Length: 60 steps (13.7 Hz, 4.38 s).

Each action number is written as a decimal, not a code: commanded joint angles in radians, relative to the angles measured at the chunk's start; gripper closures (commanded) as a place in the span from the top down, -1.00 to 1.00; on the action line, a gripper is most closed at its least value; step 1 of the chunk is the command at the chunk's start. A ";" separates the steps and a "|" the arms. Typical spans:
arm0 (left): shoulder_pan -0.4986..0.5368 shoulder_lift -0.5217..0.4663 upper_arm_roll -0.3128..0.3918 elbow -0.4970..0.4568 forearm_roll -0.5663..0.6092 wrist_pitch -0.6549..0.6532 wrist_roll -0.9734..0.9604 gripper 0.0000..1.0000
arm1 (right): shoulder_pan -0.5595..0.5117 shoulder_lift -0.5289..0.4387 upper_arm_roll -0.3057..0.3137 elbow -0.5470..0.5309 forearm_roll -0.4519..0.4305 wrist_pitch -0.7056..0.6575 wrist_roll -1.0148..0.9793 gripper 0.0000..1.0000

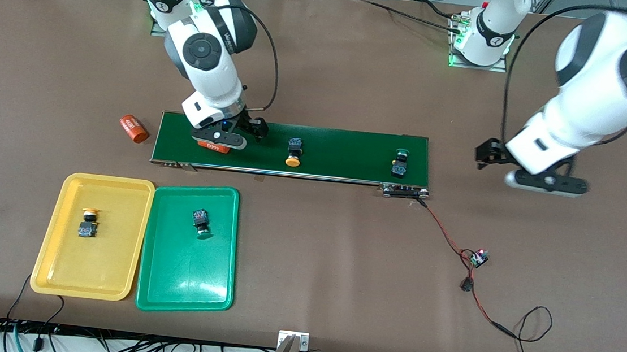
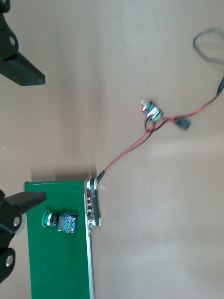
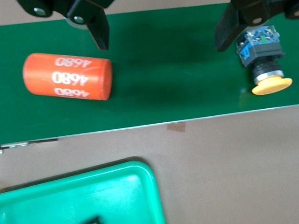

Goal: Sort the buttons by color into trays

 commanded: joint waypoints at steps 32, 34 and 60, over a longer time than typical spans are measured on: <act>0.116 -0.013 0.036 0.179 -0.021 -0.169 0.027 1.00 | 0.042 0.135 0.001 0.149 -0.065 -0.060 0.096 1.00; 0.116 -0.011 0.044 0.188 -0.025 -0.181 0.027 1.00 | 0.042 0.138 0.001 0.149 -0.067 -0.059 0.094 1.00; -0.133 -0.049 0.343 0.165 -0.081 -0.183 0.154 1.00 | 0.029 0.189 -0.025 0.164 -0.068 -0.052 0.016 0.86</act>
